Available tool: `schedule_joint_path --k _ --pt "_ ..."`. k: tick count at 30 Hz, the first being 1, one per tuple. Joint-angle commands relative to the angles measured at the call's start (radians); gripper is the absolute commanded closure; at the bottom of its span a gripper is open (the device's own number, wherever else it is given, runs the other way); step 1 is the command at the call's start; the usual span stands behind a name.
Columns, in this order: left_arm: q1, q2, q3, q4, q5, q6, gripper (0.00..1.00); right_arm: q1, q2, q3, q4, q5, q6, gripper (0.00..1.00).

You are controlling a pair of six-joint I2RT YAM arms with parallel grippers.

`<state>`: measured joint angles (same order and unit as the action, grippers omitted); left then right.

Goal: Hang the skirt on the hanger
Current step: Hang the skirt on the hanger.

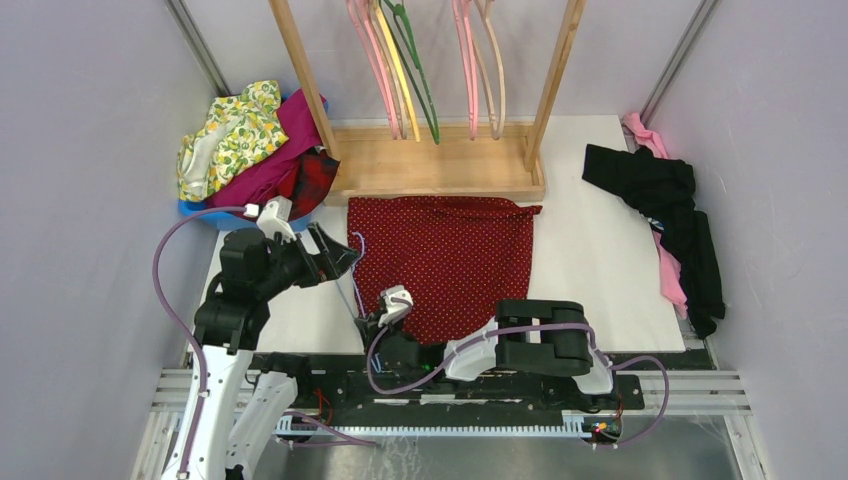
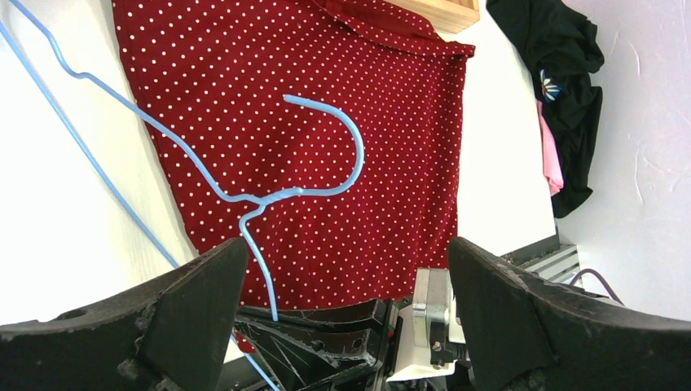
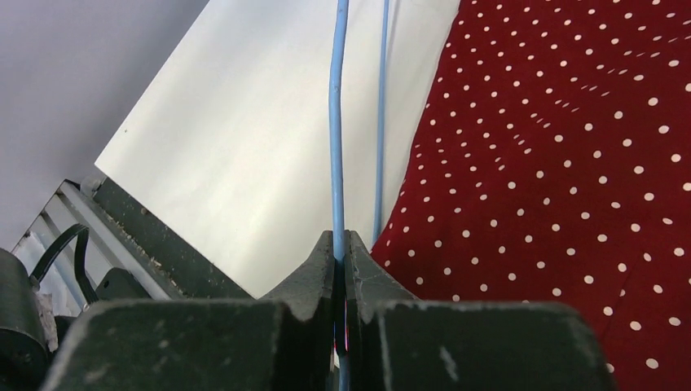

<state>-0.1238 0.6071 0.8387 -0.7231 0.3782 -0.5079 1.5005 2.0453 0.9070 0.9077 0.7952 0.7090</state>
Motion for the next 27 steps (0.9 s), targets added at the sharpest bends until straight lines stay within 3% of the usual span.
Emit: schedule_joint_path --k 1,10,27 --pt "0.004 0.004 0.001 0.056 0.018 -0.004 0.01 -0.003 -0.005 0.066 -0.078 0.075 0.015 0.99" --pt "0.005 0.004 -0.009 0.059 0.021 -0.002 0.01 -0.013 -0.022 0.111 -0.253 0.197 0.057 0.99" --pt "0.005 -0.012 -0.031 0.060 0.034 -0.008 0.01 -0.061 -0.026 0.229 -0.439 0.259 0.133 0.99"
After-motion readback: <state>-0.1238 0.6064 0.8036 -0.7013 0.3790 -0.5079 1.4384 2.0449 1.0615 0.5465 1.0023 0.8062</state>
